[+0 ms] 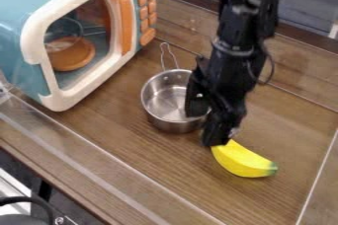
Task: Put the banana in the silver pot
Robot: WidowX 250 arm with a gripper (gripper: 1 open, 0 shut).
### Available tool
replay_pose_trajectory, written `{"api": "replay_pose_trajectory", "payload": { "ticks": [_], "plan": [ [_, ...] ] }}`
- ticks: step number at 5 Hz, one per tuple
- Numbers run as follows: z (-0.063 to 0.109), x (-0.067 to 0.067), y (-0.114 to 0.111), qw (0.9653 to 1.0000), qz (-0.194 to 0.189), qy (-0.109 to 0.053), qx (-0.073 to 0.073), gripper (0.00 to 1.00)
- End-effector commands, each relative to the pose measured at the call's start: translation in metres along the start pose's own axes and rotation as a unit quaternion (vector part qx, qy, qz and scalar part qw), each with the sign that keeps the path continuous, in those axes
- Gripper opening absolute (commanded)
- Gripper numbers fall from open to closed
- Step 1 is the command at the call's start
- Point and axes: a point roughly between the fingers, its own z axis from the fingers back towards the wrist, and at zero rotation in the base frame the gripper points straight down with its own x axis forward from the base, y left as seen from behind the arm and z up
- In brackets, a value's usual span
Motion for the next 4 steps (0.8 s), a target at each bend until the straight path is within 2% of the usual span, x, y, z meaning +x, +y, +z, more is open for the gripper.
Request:
{"api": "replay_pose_trajectory", "payload": {
  "ticks": [1, 2, 4],
  "plan": [
    [0.007, 0.007, -0.006, 0.9964, -0.072, -0.032, 0.031, 1.00],
    [0.001, 0.011, -0.007, 0.9951, -0.085, -0.036, 0.034, 1.00],
    [-0.007, 0.015, -0.007, 0.9946, -0.088, -0.043, 0.035, 1.00]
  ]
}}
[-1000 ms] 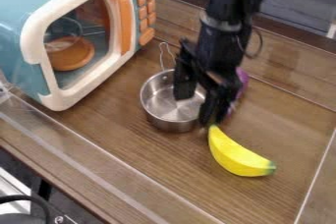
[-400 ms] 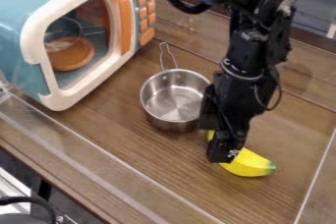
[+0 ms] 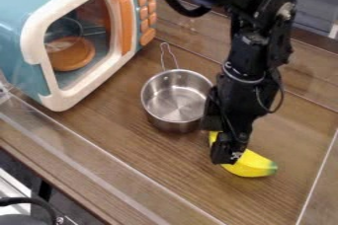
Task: Put the banana in the silver pot
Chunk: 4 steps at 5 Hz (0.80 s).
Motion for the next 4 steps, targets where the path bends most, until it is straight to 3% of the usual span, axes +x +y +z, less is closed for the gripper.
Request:
{"api": "replay_pose_trajectory", "payload": {
  "ticks": [1, 4],
  "plan": [
    [0.003, 0.007, -0.001, 0.9998, -0.005, -0.017, 0.009, 1.00],
    [-0.008, 0.015, 0.000, 0.9997, 0.002, -0.025, 0.008, 1.00]
  ]
}}
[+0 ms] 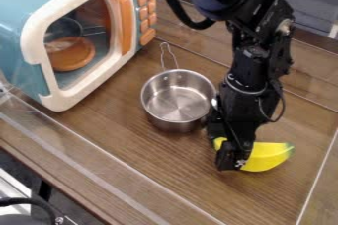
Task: Put the banana in the silver pot
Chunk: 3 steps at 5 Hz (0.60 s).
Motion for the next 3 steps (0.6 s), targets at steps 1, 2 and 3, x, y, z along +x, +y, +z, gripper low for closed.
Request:
{"api": "replay_pose_trajectory", "payload": {
  "ticks": [1, 2, 3],
  "plan": [
    [0.0033, 0.0067, -0.0018, 0.9999, -0.006, -0.012, 0.006, 1.00],
    [0.0019, 0.0082, -0.0023, 0.9999, -0.003, -0.012, 0.006, 1.00],
    [0.0015, 0.0099, -0.0019, 0.9999, -0.001, -0.014, 0.006, 1.00]
  ]
}}
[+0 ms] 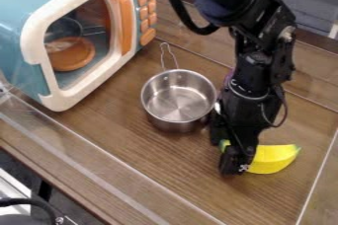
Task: Put the banana in the silver pot
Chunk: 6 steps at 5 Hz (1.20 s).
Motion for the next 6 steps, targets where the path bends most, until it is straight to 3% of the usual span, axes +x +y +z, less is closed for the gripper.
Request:
{"api": "replay_pose_trajectory", "payload": {
  "ticks": [1, 5, 6],
  "plan": [
    [0.0069, 0.0086, 0.0007, 0.9999, -0.003, -0.015, 0.008, 1.00],
    [0.0093, 0.0157, 0.0021, 0.9997, 0.008, -0.022, 0.008, 1.00],
    [0.0122, 0.0154, 0.0023, 0.9996, 0.014, -0.023, 0.009, 0.00]
  ]
}}
